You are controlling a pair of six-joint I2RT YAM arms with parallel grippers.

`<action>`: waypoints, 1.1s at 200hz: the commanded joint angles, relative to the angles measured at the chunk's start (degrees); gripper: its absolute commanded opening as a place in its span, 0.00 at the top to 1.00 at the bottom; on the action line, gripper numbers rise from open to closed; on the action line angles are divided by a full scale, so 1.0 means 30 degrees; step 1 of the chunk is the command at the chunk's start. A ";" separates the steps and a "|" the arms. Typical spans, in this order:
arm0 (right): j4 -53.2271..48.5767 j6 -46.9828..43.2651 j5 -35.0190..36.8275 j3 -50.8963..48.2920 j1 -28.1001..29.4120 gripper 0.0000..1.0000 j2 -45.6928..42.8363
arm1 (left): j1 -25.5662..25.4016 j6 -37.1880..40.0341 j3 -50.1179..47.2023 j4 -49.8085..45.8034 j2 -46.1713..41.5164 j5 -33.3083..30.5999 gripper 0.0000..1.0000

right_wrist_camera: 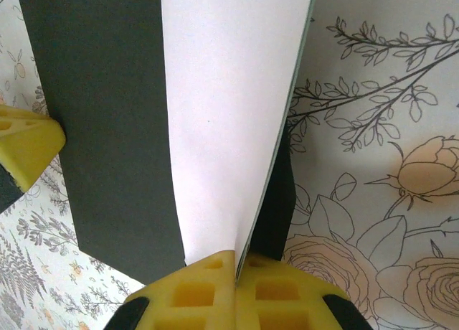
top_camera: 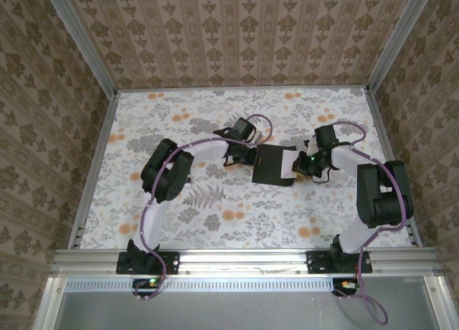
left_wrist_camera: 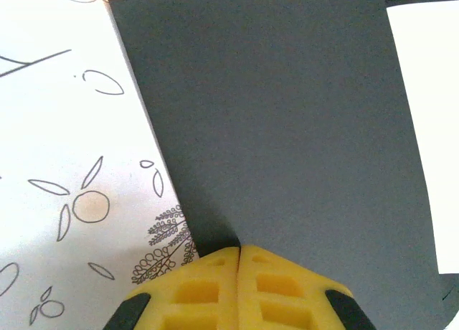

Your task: Place the letter into the envelope and seal it

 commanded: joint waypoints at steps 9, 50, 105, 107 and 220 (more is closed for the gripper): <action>-0.0944 -0.0873 -0.0086 -0.0212 -0.0159 1.00 -0.0328 | -0.0303 -0.0158 -0.0779 -0.2374 0.0378 -0.0479 1.00; -0.1224 -0.1335 0.0045 0.0029 -0.0363 1.00 -0.0238 | -0.0292 -0.0166 -0.0762 -0.2414 0.0407 -0.0477 1.00; -0.0632 -0.1601 -0.1047 -0.0154 -0.0453 1.00 0.0129 | -0.0305 -0.0170 -0.0660 -0.2429 0.0516 -0.0324 1.00; -0.0552 -0.1557 -0.1090 -0.0208 -0.0453 1.00 0.0116 | -0.0292 -0.0175 -0.0632 -0.2423 0.0523 -0.0329 1.00; 0.0697 -0.0924 -0.1745 0.0905 0.0514 1.00 0.1942 | -0.0303 -0.0261 -0.0784 -0.2293 0.0481 -0.0242 1.00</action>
